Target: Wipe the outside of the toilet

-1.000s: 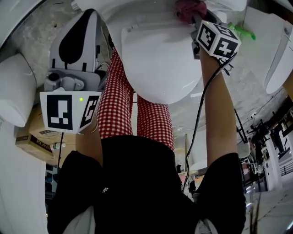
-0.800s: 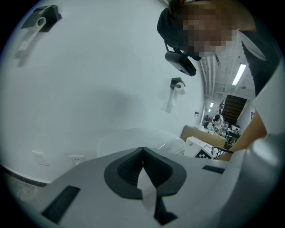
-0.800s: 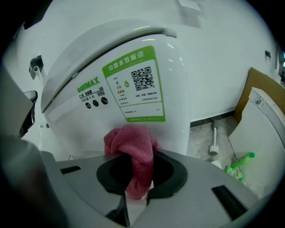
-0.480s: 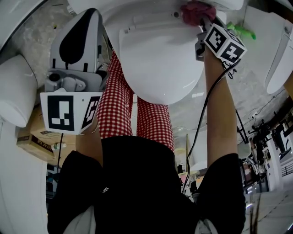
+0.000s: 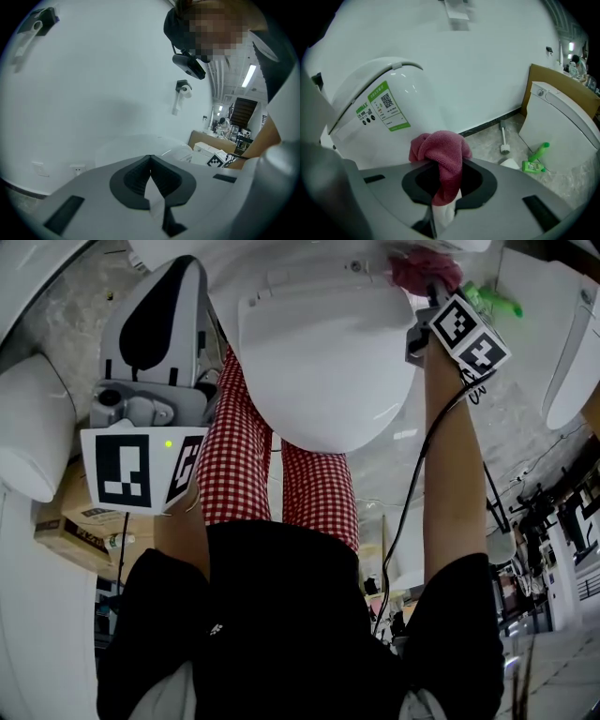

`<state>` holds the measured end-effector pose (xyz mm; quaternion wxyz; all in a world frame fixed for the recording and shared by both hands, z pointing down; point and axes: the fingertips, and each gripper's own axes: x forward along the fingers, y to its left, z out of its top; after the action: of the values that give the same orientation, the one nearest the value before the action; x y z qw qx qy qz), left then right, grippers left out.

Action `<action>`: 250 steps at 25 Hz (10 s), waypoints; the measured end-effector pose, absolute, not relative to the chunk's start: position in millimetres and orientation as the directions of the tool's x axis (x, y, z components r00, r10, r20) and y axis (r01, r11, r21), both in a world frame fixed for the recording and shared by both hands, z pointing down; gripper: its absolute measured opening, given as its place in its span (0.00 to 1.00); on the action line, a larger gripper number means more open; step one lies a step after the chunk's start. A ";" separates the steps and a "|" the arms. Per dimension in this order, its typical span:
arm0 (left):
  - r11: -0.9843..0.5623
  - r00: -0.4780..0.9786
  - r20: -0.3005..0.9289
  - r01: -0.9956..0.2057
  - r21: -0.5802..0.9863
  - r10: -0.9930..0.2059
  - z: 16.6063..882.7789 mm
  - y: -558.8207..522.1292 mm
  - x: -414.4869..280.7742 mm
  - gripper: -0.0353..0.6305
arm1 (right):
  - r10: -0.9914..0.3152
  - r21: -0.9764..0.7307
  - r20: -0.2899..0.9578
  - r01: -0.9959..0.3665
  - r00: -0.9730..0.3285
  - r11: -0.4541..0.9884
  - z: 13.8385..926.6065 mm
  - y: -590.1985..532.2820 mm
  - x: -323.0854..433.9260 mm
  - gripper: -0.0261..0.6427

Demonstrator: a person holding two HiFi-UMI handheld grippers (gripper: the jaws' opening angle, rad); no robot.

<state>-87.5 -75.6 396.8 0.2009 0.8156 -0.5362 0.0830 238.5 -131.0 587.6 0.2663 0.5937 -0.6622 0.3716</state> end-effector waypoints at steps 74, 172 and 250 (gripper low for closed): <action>-0.757 0.732 0.197 -0.644 -0.113 -0.652 25.3 177.6 82.4 0.06 | -0.637 -0.228 0.042 -0.628 -0.770 0.744 50.6 189.4 179.4 0.15; -0.271 0.265 0.389 -0.962 0.039 -0.883 200.2 -245.1 247.0 0.06 | -0.247 -0.522 0.201 -0.317 -0.948 0.792 285.6 -260.0 298.6 0.15; -0.074 0.173 0.434 -0.969 0.234 -0.884 370.0 -246.2 181.6 0.06 | -0.174 -0.432 0.634 -0.532 -0.753 0.728 655.1 -289.8 202.9 0.15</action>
<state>181.6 -246.2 370.0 0.2389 0.7275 -0.6371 0.0888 202.9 -289.8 655.1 0.2890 0.1997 -0.8835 0.3098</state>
